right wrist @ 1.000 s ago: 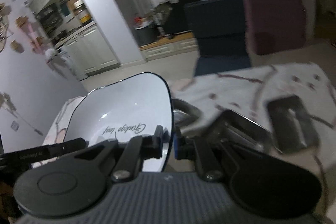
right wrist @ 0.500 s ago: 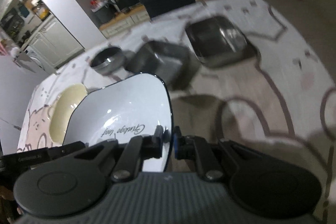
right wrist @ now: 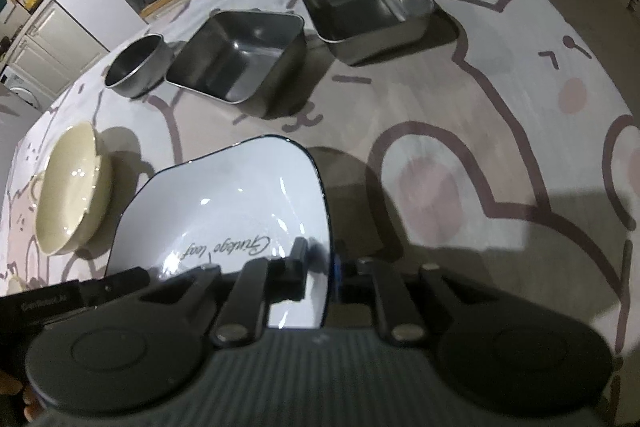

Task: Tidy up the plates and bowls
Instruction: 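Lift the white plate with both grippers and carry it toward the cream bowl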

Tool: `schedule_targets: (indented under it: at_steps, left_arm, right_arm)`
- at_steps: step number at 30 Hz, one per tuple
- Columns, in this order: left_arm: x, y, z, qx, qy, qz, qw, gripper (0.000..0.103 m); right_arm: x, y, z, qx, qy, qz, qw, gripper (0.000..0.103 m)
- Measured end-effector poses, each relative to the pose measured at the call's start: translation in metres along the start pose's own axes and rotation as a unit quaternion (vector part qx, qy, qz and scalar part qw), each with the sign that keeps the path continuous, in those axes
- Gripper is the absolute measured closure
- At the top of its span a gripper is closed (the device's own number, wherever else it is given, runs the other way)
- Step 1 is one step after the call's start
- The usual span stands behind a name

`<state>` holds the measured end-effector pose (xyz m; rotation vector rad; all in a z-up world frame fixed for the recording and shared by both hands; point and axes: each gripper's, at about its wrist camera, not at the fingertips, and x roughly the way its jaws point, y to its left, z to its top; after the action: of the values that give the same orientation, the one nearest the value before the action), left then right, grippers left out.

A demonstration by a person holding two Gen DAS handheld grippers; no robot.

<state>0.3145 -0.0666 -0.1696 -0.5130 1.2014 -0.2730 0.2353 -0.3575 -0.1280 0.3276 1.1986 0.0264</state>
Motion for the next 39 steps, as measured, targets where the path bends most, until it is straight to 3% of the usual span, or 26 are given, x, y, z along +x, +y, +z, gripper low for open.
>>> schedule_targets:
  at_steps: [39]
  left_arm:
    - [0.015,0.0,0.0,0.021,0.029,0.007,0.9993,0.089]
  right_arm:
    - [0.015,0.004,0.005,-0.005,0.03,-0.025,0.999,0.082]
